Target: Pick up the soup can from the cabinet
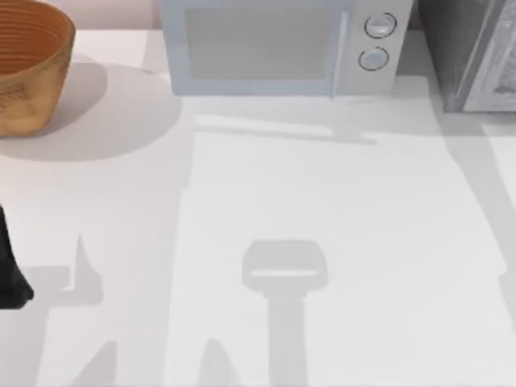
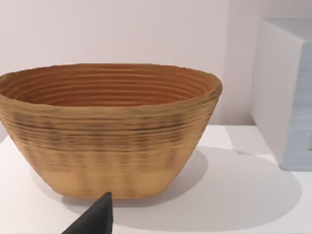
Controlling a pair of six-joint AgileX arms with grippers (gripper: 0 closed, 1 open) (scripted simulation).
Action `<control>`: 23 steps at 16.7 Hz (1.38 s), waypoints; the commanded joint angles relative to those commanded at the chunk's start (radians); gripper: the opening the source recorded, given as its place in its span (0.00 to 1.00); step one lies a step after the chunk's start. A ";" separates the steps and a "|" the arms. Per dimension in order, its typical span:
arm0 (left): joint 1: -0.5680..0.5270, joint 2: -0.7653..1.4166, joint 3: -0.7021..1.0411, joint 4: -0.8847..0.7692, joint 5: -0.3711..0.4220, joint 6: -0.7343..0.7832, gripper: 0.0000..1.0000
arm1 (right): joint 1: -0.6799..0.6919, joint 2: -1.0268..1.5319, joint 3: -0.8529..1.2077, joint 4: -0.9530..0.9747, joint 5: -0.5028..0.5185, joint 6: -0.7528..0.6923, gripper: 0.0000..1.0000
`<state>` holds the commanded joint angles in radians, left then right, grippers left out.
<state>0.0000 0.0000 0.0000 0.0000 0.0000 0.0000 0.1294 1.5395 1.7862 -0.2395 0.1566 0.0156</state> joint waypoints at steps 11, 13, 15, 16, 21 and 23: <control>0.000 0.000 0.000 0.000 0.000 0.000 1.00 | 0.056 -0.105 0.009 -0.114 0.049 0.001 0.00; 0.000 0.000 0.000 0.000 0.000 0.000 1.00 | 0.096 -0.190 0.019 -0.217 0.086 0.001 0.00; 0.000 0.000 0.000 0.000 0.000 0.000 1.00 | 0.137 -0.285 0.029 -0.325 0.128 0.000 0.00; 0.000 0.000 0.000 0.000 0.000 0.000 1.00 | 0.156 -0.328 0.033 -0.370 0.147 -0.001 0.00; 0.000 0.000 0.000 0.000 0.000 0.000 1.00 | 0.194 -0.402 0.042 -0.445 0.187 -0.002 0.00; 0.000 0.000 0.000 0.000 0.000 0.000 1.00 | 0.190 -0.401 0.039 -0.443 0.185 0.000 0.00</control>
<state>0.0000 0.0000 0.0000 0.0000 0.0000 0.0000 0.3197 1.1389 1.8253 -0.6823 0.3415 0.0155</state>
